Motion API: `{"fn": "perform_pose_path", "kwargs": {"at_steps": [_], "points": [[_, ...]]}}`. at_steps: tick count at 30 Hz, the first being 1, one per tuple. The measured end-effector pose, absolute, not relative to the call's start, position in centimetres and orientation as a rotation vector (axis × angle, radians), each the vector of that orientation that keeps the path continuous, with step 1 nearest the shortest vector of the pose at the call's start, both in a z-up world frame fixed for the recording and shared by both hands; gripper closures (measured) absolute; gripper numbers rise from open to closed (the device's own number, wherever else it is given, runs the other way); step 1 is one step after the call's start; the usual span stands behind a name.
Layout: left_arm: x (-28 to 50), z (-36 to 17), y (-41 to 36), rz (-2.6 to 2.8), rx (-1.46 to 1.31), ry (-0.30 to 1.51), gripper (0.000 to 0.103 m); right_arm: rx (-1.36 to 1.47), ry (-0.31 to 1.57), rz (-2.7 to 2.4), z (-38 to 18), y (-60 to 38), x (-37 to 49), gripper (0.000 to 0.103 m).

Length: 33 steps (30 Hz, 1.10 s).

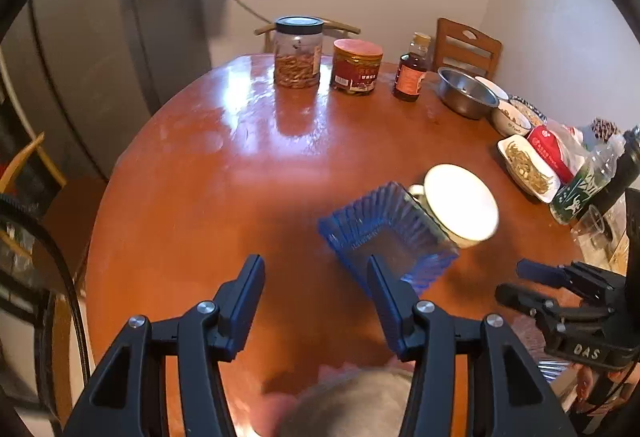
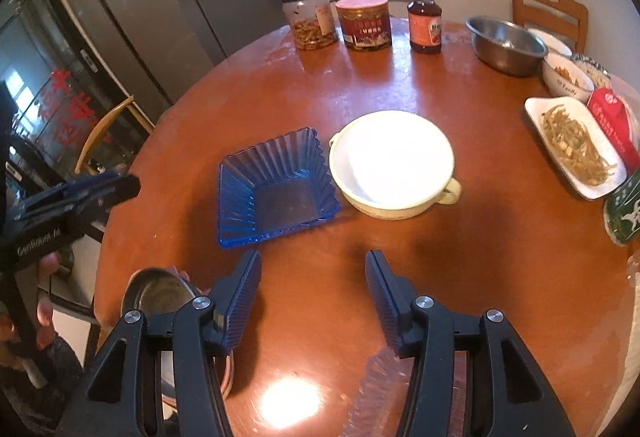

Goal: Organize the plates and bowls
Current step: 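Move both grippers toward the blue glass square dish, then close both grippers on opposite rims of the blue glass dish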

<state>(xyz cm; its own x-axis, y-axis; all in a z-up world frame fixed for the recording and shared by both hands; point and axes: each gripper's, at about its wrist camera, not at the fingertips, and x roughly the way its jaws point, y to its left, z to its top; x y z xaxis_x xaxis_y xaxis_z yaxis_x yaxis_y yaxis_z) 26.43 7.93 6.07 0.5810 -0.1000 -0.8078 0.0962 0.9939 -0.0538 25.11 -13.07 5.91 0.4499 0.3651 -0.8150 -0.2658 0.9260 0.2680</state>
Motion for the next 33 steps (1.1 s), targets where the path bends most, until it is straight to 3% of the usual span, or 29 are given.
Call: {"fn": "perform_pose_path", "kwargs": {"at_steps": [16, 33], "points": [[34.5, 2.6, 5.3, -0.382, 0.27, 0.96, 0.05, 0.216, 1.109, 0.275, 2.9, -10.2, 27.8, 0.047], [37.9, -1.9, 2.8, -0.575, 0.345, 1.108, 0.05, 0.242, 1.159, 0.202, 1.2, -9.1, 30.0, 0.046]]}}
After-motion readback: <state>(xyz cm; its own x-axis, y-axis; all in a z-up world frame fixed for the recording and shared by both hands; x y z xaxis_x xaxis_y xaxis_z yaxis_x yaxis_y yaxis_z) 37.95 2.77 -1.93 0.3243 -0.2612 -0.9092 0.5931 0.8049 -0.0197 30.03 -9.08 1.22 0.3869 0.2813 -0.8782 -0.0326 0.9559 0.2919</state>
